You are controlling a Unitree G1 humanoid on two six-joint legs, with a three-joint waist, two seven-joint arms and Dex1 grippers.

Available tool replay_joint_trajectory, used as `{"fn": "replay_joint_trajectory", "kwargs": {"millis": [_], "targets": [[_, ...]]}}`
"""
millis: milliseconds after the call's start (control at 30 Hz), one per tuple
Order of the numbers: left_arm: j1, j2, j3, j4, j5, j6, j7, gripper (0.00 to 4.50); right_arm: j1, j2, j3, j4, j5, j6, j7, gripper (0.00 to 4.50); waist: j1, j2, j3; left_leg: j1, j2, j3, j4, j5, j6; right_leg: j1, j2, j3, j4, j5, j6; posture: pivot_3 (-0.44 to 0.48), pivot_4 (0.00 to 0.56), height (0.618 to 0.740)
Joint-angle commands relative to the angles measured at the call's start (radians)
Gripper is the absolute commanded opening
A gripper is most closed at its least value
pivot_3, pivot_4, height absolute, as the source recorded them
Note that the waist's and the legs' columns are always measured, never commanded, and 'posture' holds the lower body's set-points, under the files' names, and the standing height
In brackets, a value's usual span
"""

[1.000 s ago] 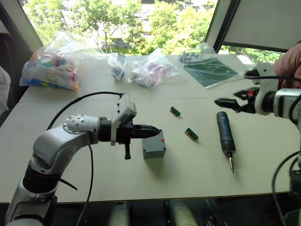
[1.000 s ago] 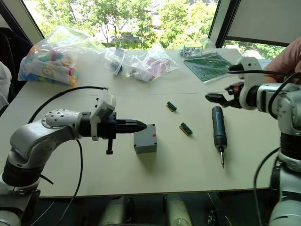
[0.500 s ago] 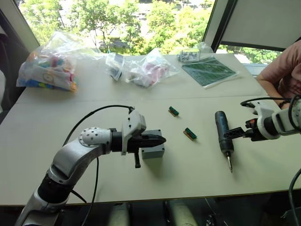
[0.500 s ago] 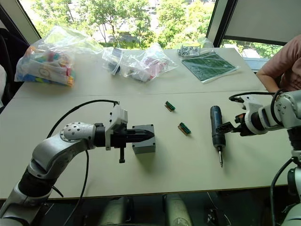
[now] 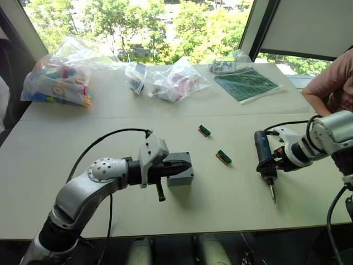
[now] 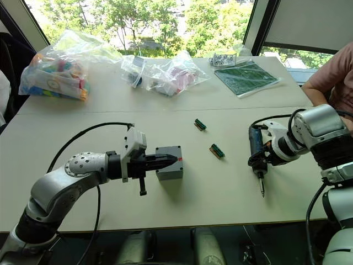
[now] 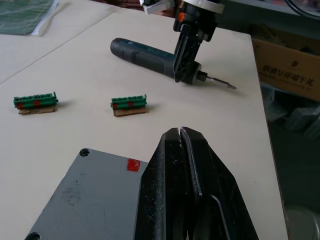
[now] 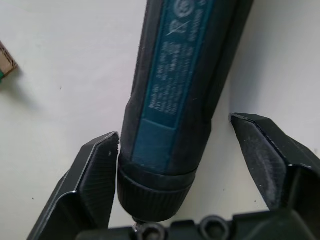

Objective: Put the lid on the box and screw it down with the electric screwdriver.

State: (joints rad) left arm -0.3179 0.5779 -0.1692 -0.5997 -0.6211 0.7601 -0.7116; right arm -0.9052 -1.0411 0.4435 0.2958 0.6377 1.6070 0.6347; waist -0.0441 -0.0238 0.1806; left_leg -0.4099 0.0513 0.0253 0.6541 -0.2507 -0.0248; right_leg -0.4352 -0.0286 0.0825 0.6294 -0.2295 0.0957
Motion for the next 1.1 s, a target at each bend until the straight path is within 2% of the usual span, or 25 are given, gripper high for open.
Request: {"fn": "replay_joint_trajectory", "kwargs": {"millis": [33,67,200,300,367,433,500,567,600,667,733,833,933,1000,1100], "targets": [[-0.009,-0.004,0.021,-0.019,-0.001,-0.013,0.008,0.00,-0.009,0.015,-0.015,-0.009,-0.026,0.007,0.024,2.03,0.000,0.000,0.000,0.000,0.000,0.000,0.000,0.000,0.000,0.000,0.000,0.000,0.000,0.000,0.000,0.000,0.150,0.740],[-0.010,-0.003,0.021,-0.015,0.000,-0.016,0.005,0.00,-0.009,0.021,-0.021,-0.007,-0.030,0.007,0.025,1.78,-0.001,0.000,0.000,0.000,0.000,0.000,0.000,0.000,0.000,0.000,0.000,0.000,0.000,0.000,0.000,0.000,0.150,0.740],[-0.021,0.011,0.029,0.021,0.004,-0.031,-0.022,0.00,-0.034,0.037,-0.067,0.036,-0.068,-0.012,0.033,1.77,-0.003,0.000,0.000,0.000,0.000,0.000,0.000,0.000,0.000,0.000,0.000,0.000,0.000,0.000,0.000,0.000,0.150,0.740],[-0.042,0.037,0.063,0.078,0.000,-0.043,-0.060,0.00,-0.155,0.075,-0.187,0.208,-0.121,-0.138,0.016,1.77,-0.007,0.001,0.000,0.000,0.000,0.000,0.001,0.000,0.000,0.000,0.001,0.000,0.000,0.001,-0.001,0.000,0.150,0.740],[-0.052,0.055,0.095,0.116,-0.010,-0.050,-0.087,0.00,-0.230,0.121,-0.317,0.313,-0.131,-0.249,-0.044,1.77,-0.014,0.003,0.002,0.000,0.000,0.000,0.001,0.000,0.000,-0.001,0.001,0.000,0.001,0.001,-0.001,0.000,0.150,0.740],[-0.070,0.062,0.112,0.145,-0.020,-0.049,-0.102,0.00,-0.264,0.145,-0.402,0.352,-0.148,-0.385,-0.081,1.77,-0.016,0.005,0.003,-0.002,0.000,0.000,0.000,0.000,0.000,-0.003,0.001,0.001,0.001,0.001,0.000,0.000,0.150,0.740],[-0.084,0.064,0.125,0.167,-0.025,-0.046,-0.115,0.00,-0.263,0.169,-0.474,0.337,-0.153,-0.521,-0.094,1.77,-0.012,0.005,0.003,-0.003,0.000,0.000,-0.003,0.000,0.000,-0.005,0.001,0.000,0.001,0.003,0.004,0.000,0.150,0.740],[-0.102,0.080,0.157,0.218,-0.045,-0.035,-0.153,0.00,-0.284,0.252,-0.672,0.283,-0.073,-0.618,-0.194,1.77,-0.007,0.004,0.003,-0.004,0.000,-0.001,-0.006,0.000,0.000,-0.006,0.001,-0.001,0.001,0.001,0.006,0.000,0.150,0.740],[-0.123,0.094,0.150,0.237,-0.047,-0.014,-0.173,0.00,-0.241,0.340,-0.806,0.148,0.057,-0.642,-0.194,1.77,-0.007,0.004,0.003,-0.004,0.000,-0.001,-0.006,0.000,0.000,-0.006,0.001,-0.001,0.001,0.001,0.006,0.000,0.150,0.740],[-0.145,0.115,0.138,0.256,-0.049,0.006,-0.199,0.00,-0.176,0.457,-0.950,-0.038,0.203,-0.657,-0.193,1.77,-0.015,0.005,0.003,-0.007,0.000,-0.001,-0.007,0.000,0.000,-0.009,0.002,0.000,0.001,0.001,0.006,0.000,0.150,0.740],[-0.149,0.131,0.133,0.267,-0.045,0.009,-0.223,0.00,-0.102,0.523,-0.942,-0.186,0.218,-0.680,-0.203,1.77,-0.013,0.006,0.004,-0.008,0.001,-0.003,-0.008,0.000,0.000,-0.010,0.003,-0.001,0.002,0.001,0.006,0.000,0.150,0.740],[-0.170,0.134,0.087,0.270,-0.028,0.036,-0.237,0.00,0.082,0.642,-0.847,-0.442,0.294,-0.680,-0.151,1.77,0.006,0.004,0.002,-0.010,0.001,-0.004,-0.008,0.000,0.000,-0.010,0.002,-0.004,0.001,0.001,0.007,0.000,0.150,0.740],[-0.174,0.140,0.072,0.271,-0.016,0.040,-0.247,0.00,0.162,0.681,-0.794,-0.534,0.307,-0.695,-0.141,1.77,0.002,0.005,0.003,-0.012,0.000,-0.005,-0.003,0.000,0.000,-0.008,0.000,-0.004,0.001,0.001,0.007,0.000,0.150,0.740],[-0.178,0.150,0.065,0.271,-0.016,0.046,-0.260,0.00,0.235,0.701,-0.714,-0.594,0.282,-0.717,-0.118,1.77,0.003,0.005,0.003,-0.013,-0.001,-0.004,0.000,0.000,0.000,-0.009,-0.001,-0.003,0.001,0.002,0.007,0.000,0.150,0.740],[-0.201,0.145,0.001,0.279,0.032,0.034,-0.267,0.00,0.341,0.721,-0.639,-0.650,0.260,-0.752,-0.089,1.77,0.003,0.005,0.003,-0.013,0.000,-0.006,0.004,0.001,-0.001,-0.007,0.001,-0.003,0.002,0.001,0.005,0.000,0.150,0.740]]}}
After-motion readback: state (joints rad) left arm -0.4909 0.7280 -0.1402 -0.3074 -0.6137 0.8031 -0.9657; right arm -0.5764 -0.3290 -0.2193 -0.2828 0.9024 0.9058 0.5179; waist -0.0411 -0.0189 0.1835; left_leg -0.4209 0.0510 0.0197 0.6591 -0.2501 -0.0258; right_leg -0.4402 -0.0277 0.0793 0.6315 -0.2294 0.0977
